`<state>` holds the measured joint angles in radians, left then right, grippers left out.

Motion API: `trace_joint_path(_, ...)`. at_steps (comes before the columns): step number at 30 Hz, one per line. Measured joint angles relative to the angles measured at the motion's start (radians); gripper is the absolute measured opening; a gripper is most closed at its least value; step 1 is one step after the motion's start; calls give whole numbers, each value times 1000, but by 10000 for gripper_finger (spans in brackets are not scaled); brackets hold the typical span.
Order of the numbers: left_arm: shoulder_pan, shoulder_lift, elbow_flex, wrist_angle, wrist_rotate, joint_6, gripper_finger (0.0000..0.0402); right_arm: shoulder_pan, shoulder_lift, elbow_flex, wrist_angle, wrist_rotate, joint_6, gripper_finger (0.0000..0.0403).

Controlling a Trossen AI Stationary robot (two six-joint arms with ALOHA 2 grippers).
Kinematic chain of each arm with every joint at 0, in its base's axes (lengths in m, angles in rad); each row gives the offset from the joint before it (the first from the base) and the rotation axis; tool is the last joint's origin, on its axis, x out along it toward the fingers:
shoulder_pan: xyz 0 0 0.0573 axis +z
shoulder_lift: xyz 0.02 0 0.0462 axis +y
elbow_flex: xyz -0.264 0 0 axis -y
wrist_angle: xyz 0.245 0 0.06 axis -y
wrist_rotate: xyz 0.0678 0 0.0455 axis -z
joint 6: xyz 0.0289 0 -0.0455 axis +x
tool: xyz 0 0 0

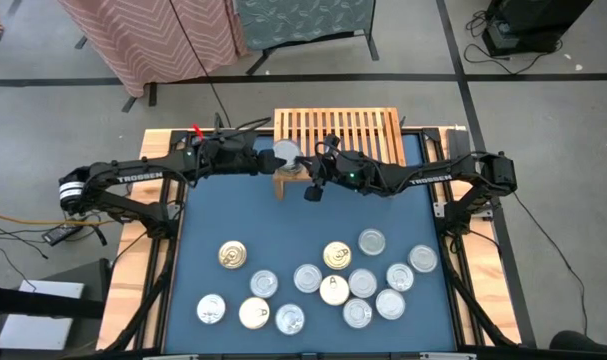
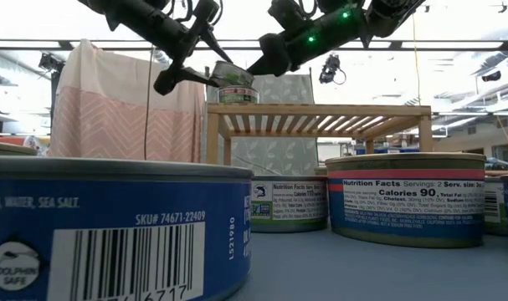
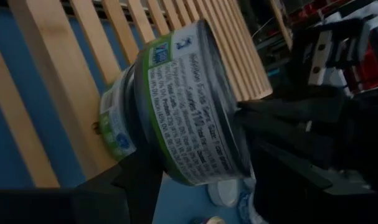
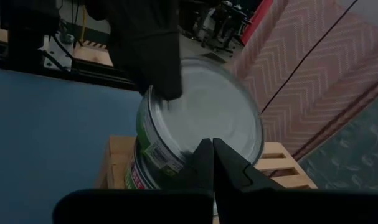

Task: Stack canned seafood by type on shelf
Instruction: Stack the green tuna can on top of the green tuna can on the shelf

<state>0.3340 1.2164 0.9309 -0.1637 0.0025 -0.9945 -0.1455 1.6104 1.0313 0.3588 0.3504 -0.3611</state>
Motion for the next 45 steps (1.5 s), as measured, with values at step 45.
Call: trace_joint_path(45,-2,29,82,-80,19,255,242,-6,0,0,11,-3,-9,0)
